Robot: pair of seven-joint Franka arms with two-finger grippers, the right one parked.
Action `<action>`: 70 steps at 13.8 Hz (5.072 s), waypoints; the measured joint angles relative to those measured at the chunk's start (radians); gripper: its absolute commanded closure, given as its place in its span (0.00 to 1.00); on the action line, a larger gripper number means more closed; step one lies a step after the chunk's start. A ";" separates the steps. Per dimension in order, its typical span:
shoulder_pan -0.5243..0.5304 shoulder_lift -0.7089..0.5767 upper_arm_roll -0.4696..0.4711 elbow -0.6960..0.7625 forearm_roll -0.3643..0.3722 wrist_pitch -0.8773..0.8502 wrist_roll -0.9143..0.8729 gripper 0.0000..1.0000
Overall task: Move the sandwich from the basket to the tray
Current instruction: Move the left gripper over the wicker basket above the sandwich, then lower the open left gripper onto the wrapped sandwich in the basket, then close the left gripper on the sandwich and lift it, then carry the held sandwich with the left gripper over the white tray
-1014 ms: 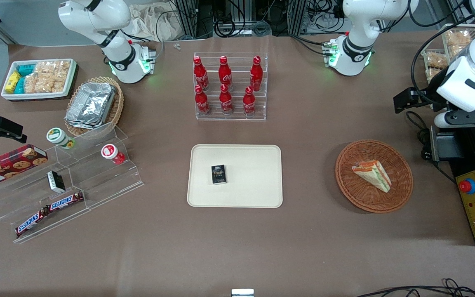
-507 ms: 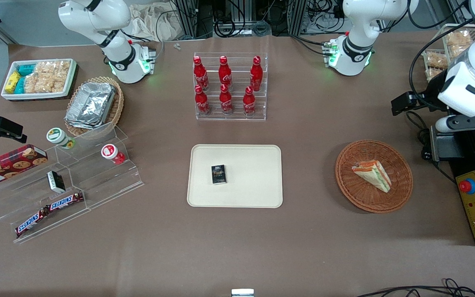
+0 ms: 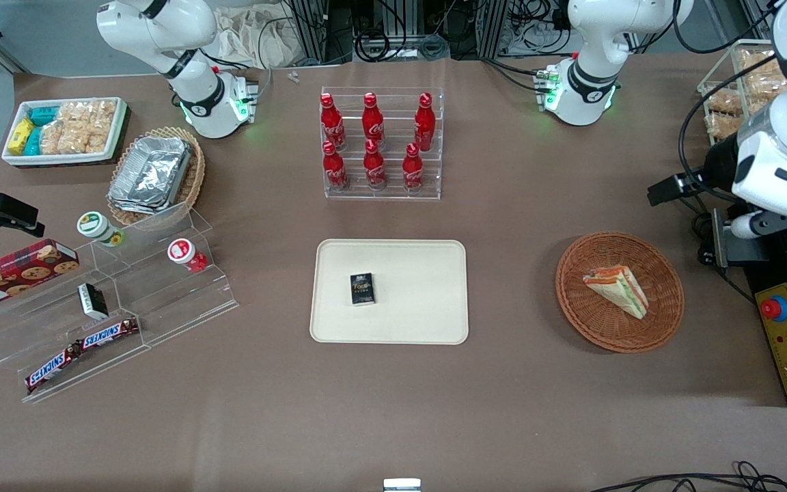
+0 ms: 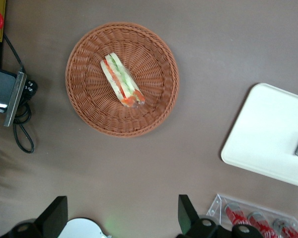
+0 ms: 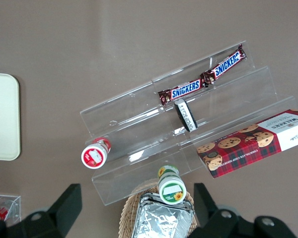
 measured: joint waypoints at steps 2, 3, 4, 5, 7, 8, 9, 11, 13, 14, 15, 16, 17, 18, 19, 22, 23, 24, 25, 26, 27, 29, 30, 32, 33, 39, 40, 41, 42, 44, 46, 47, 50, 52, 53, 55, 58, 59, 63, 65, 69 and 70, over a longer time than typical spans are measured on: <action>0.006 0.001 0.010 -0.031 0.000 0.032 -0.030 0.00; 0.008 0.001 0.012 -0.042 0.000 0.047 -0.054 0.00; 0.008 0.002 0.013 -0.054 0.000 0.064 -0.083 0.00; 0.008 0.002 0.014 -0.070 0.000 0.087 -0.113 0.00; 0.008 0.003 0.014 -0.114 0.000 0.143 -0.162 0.00; 0.008 0.004 0.014 -0.141 0.000 0.174 -0.184 0.00; 0.008 0.006 0.014 -0.167 0.001 0.205 -0.202 0.00; 0.009 0.010 0.016 -0.216 0.013 0.259 -0.233 0.00; 0.009 0.016 0.018 -0.258 0.028 0.308 -0.260 0.00; 0.009 0.019 0.020 -0.279 0.036 0.337 -0.277 0.00; 0.009 0.024 0.023 -0.300 0.043 0.368 -0.292 0.00; 0.009 0.028 0.027 -0.322 0.046 0.400 -0.300 0.00; 0.009 0.031 0.029 -0.346 0.047 0.432 -0.304 0.00; 0.009 0.034 0.031 -0.369 0.048 0.462 -0.306 0.00; 0.009 0.037 0.031 -0.387 0.048 0.488 -0.310 0.00; 0.009 0.061 0.032 -0.429 0.067 0.558 -0.344 0.00; 0.010 0.075 0.032 -0.440 0.085 0.580 -0.362 0.00; 0.011 0.092 0.033 -0.447 0.098 0.603 -0.386 0.00; 0.011 0.109 0.033 -0.451 0.107 0.620 -0.408 0.00; 0.011 0.129 0.033 -0.453 0.120 0.636 -0.432 0.00; 0.011 0.148 0.033 -0.454 0.129 0.652 -0.453 0.00; 0.011 0.185 0.033 -0.456 0.133 0.684 -0.471 0.00; 0.011 0.202 0.033 -0.457 0.133 0.702 -0.473 0.00; 0.011 0.231 0.033 -0.461 0.133 0.726 -0.475 0.00; 0.011 0.245 0.033 -0.463 0.133 0.731 -0.476 0.00; 0.011 0.304 0.033 -0.465 0.134 0.744 -0.477 0.00; 0.011 0.309 0.033 -0.465 0.134 0.749 -0.477 0.01; 0.012 0.315 0.033 -0.465 0.134 0.753 -0.478 0.06; 0.015 0.320 0.034 -0.465 0.134 0.757 -0.481 0.19; 0.028 0.329 0.034 -0.465 0.134 0.770 -0.483 0.49; 0.034 0.331 0.034 -0.465 0.134 0.781 -0.483 0.71; 0.034 0.331 0.034 -0.465 0.134 0.785 -0.483 0.83; 0.034 0.339 0.032 -0.465 0.134 0.800 -0.483 1.00; 0.034 0.338 0.031 -0.464 0.134 0.803 -0.483 1.00; 0.034 0.332 0.031 -0.461 0.134 0.803 -0.483 1.00; 0.033 0.294 0.028 -0.449 0.134 0.785 -0.473 1.00; 0.028 0.182 0.014 -0.404 0.129 0.617 -0.357 1.00; 0.027 0.146 0.004 -0.385 0.117 0.556 -0.301 1.00; 0.023 0.098 -0.097 -0.295 0.098 0.374 -0.136 1.00; 0.020 0.102 -0.170 -0.272 0.097 0.368 -0.108 1.00; 0.018 0.132 -0.306 -0.228 0.097 0.368 -0.093 1.00; 0.017 0.148 -0.336 -0.217 0.097 0.369 -0.091 1.00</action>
